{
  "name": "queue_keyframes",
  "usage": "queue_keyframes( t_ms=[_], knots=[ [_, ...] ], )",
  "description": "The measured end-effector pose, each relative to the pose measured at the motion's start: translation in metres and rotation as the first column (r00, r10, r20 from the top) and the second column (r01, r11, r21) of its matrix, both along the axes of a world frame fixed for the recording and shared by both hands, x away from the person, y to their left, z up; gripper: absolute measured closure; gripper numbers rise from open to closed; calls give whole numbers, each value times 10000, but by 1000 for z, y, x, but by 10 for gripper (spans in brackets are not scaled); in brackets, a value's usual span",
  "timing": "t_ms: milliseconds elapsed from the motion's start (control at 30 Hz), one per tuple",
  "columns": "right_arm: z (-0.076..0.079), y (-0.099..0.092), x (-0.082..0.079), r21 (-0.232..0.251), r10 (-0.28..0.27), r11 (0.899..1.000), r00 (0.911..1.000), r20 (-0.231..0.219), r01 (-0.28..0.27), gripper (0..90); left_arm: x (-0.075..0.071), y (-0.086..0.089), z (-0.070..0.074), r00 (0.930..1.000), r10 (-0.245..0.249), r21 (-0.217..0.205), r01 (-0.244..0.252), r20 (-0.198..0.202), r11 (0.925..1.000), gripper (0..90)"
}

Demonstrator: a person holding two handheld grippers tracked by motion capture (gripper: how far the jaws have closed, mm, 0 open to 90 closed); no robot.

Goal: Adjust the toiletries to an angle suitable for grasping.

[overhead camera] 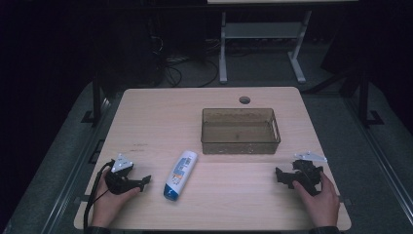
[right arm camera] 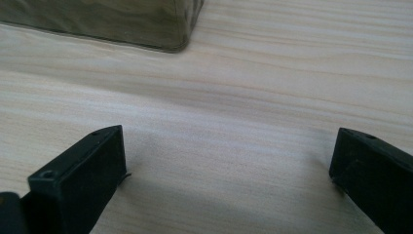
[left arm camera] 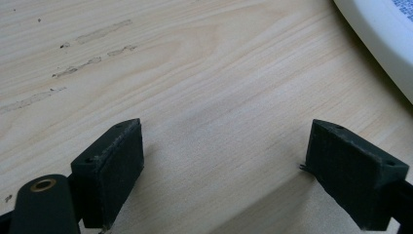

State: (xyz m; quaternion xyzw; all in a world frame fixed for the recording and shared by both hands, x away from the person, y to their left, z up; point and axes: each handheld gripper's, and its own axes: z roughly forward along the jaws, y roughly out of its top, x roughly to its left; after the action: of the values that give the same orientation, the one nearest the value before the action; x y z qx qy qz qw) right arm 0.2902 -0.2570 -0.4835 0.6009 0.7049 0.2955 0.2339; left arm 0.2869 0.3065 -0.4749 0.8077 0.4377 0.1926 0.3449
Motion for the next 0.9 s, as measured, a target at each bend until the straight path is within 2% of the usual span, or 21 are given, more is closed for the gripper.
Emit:
queue_keyframes(
  t_ms=[267, 333, 400, 433, 600, 733, 867, 900],
  knots=[
    [0, 0, 0, 9, -5, 10000, 10000, 7, 5, 0, 0, 0, 0, 9999, 113, -15, -113, 31, 9999, 152],
    [0, 0, 0, 10, -6, 10000, 10000, 5, 6, 0, -1, 1, 0, 9998, 153, -19, -153, 87, 9999, 193],
    [0, 0, 0, 9, -6, 10000, 10000, 6, 6, 0, -2, 3, 2, 9998, 174, -82, -173, 114, 9998, 270],
    [0, 0, 0, 11, -5, 10000, 10000, 7, 5, 0, -2, 3, 3, 9998, 182, -41, -182, 87, 9998, 270],
    [0, 0, 0, 10, -5, 10000, 10000, 4, 5, 0, -1, 4, 7, 10000, -12, -62, 12, -9, 10000, 488],
    [0, 0, 0, 2, 1, 10000, 10000, 6, -1, 0, 0, 2, 14, 9996, -260, -274, 263, 113, 9993, 630],
    [0, 0, 0, 2, 0, 10000, 10000, 6, 0, 0, 3, 1, 18, 9993, -365, -485, 364, -5, 9982, 811],
    [0, 0, 0, 10, -8, 10000, 10000, 0, 8, 0, 5, -1, 21, 9987, -514, -651, 509, -69, 9966, 858]
  ],
)
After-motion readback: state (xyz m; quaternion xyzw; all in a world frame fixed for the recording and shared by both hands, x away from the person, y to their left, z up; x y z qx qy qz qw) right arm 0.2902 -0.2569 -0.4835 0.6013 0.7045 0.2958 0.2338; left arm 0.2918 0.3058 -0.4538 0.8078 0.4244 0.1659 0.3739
